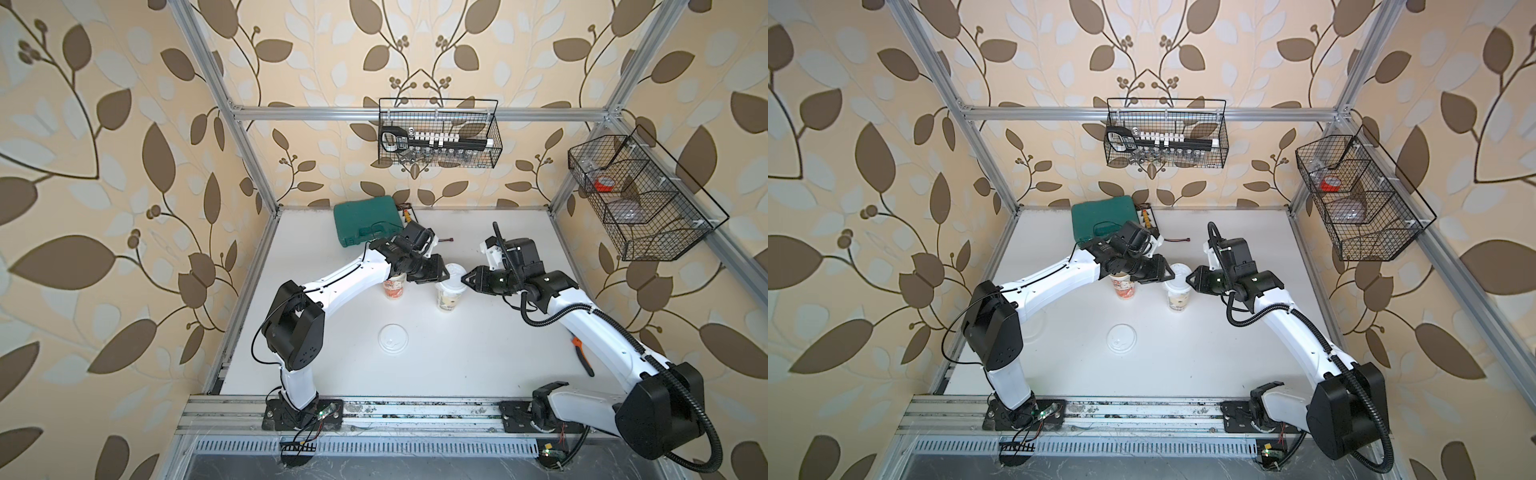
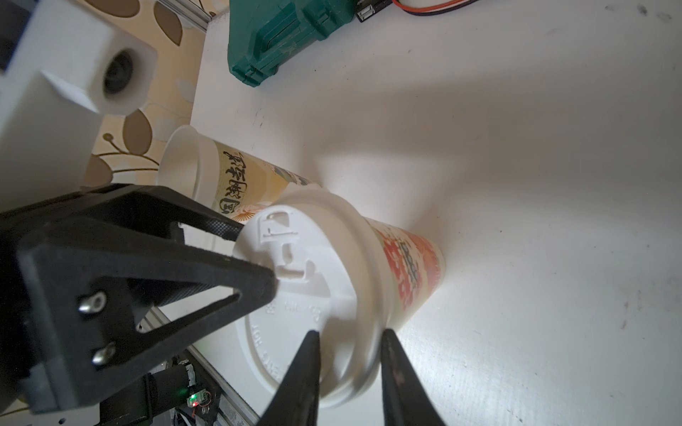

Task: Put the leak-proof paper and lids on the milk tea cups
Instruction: Secure the cup lid on the cup.

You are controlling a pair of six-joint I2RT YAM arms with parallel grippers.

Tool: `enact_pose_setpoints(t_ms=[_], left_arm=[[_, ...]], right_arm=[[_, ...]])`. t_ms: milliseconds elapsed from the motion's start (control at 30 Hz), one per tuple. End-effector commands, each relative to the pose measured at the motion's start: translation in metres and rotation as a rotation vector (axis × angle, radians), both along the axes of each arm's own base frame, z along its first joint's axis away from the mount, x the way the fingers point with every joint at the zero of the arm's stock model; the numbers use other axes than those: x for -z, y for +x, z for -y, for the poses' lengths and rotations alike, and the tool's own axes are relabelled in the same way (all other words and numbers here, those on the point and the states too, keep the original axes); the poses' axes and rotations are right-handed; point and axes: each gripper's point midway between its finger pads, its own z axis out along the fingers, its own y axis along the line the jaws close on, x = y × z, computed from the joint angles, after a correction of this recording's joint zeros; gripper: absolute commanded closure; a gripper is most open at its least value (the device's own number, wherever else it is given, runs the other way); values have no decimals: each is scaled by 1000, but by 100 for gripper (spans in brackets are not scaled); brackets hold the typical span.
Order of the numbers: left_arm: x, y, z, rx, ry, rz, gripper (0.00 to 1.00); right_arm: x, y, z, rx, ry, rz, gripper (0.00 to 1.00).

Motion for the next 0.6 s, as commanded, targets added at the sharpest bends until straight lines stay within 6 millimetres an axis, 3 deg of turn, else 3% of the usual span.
enact_pose_setpoints(t_ms=[0,267,567], left_arm=[[36,-35,-10,9,130,-118,59],[18,-39,-7,-6,105,-104,49],[-11,-25,-7,-9,91,-46,36]], right_arm=[[35,-8,18,7,-136,-107,72],[27,1,19,-19,-150,-88,71],[3,0,15,-21,-116,-54,58]])
